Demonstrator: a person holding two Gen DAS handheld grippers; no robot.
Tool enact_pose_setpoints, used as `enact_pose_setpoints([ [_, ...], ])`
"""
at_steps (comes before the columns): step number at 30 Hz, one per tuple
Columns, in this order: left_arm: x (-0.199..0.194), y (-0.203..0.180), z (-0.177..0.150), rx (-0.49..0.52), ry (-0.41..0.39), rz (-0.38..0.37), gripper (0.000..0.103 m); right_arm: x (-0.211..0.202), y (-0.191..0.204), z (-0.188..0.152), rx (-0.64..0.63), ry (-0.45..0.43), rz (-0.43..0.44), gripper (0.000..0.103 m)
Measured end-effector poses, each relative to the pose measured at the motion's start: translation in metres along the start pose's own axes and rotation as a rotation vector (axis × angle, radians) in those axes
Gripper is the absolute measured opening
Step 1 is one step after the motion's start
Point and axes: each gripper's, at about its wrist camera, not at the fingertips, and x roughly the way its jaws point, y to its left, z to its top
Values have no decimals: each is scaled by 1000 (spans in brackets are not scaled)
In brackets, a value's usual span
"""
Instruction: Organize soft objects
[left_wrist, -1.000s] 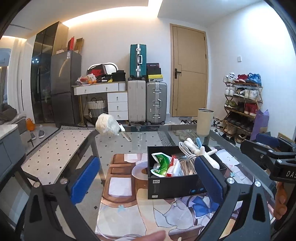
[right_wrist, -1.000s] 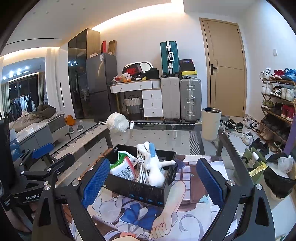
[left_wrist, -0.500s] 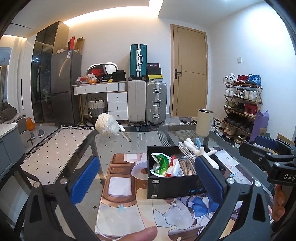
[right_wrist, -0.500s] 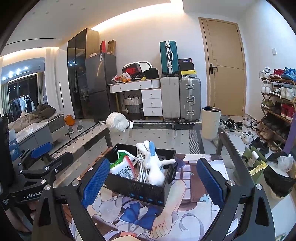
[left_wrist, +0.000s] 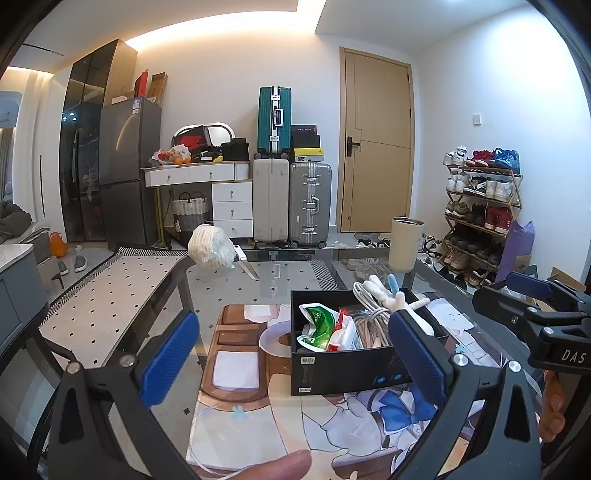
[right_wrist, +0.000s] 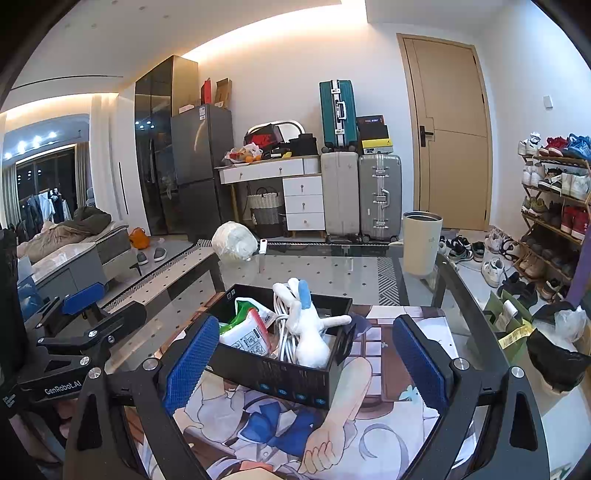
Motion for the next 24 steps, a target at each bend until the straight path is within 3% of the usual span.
enact_pose_setpoints([
  [24, 3, -1, 1, -3, 13, 4, 103, 3, 2, -4, 3, 12, 4, 96],
])
